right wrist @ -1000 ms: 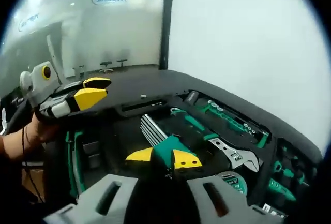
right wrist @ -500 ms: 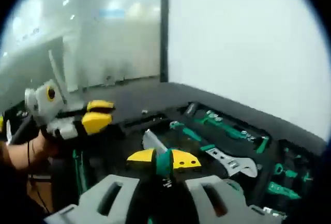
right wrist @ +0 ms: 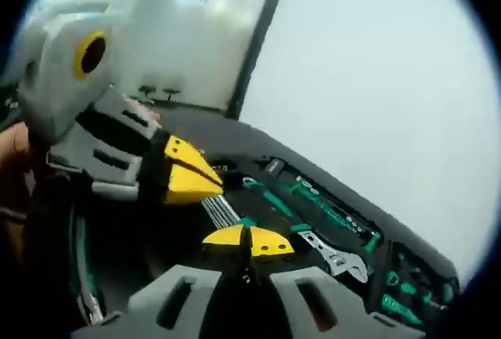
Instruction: Pick up the tools and put them into their designated positions in the toolbox.
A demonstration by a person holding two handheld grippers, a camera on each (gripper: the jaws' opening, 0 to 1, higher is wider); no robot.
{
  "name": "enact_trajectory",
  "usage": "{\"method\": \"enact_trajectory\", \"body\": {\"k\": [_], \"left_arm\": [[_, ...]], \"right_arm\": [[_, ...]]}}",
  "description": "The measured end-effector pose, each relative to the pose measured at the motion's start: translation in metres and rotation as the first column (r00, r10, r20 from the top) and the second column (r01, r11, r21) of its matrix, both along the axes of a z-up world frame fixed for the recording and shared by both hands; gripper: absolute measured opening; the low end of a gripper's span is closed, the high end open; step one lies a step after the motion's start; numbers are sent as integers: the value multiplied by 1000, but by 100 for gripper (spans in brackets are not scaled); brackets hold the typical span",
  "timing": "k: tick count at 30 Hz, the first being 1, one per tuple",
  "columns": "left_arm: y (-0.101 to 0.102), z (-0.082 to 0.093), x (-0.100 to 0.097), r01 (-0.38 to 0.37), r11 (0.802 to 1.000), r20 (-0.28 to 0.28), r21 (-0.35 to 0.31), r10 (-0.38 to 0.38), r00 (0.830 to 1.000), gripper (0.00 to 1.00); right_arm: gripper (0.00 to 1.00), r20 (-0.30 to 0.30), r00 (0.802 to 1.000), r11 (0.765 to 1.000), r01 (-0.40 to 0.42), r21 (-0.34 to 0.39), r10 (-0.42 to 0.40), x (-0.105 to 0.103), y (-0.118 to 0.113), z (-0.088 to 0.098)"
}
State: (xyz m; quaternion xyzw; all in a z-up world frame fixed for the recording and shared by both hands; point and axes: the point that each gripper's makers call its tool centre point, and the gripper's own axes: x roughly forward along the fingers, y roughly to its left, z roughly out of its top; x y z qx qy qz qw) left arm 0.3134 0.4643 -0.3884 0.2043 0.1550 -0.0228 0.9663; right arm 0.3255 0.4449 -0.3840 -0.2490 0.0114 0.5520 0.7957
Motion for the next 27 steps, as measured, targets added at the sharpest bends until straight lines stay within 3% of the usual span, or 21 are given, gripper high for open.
{"method": "enact_trajectory", "body": {"k": [1, 2, 5, 9, 14, 17, 19, 21, 24, 26, 27], "left_arm": [[-2, -7, -1, 0, 1000, -27, -19, -1, 1000, 0], [-2, -3, 1, 0, 999, 15, -51, 1, 1000, 0], [-3, -5, -5, 2, 997, -19, -72, -3, 1000, 0], [-5, -5, -4, 13, 999, -22, -32, -13, 1000, 0], [-9, -6, -4, 25, 1000, -54, -5, -25, 998, 0], [-12, -7, -3, 36, 999, -78, -11, -37, 996, 0], [-10, -11, 3, 40, 999, -99, -7, -40, 994, 0], [-8, -14, 5, 49, 999, -119, 7, -47, 992, 0], [-7, -14, 4, 68, 998, -117, 15, -66, 991, 0], [0, -12, 7, 52, 997, -78, -55, -56, 995, 0], [-4, -11, 7, 50, 994, -46, -94, -55, 997, 0]], "right_arm": [[0, 8, 1000, 1000, 8, -12, -8, 1, 0, -1], [0, -6, 1000, 999, 3, -42, -3, 0, 1, -5], [0, -42, 999, 1000, 8, -6, -8, 0, -5, -1], [0, -77, 997, 1000, 9, 20, -8, 0, -5, -2], [0, -118, 993, 1000, 1, -11, -3, 0, -3, -7], [0, -61, 998, 1000, -23, -19, 22, -3, -3, -7], [0, -93, 996, 999, -10, -48, 5, 0, -9, -19], [0, -68, 997, 999, -39, -16, 38, -1, -15, -13], [0, -70, 997, 999, -37, -11, 36, 1, 0, -10], [0, -45, 999, 1000, -18, 23, 19, 0, -5, -5], [0, -3, 999, 997, -54, 49, 54, -3, -5, -2]]}}
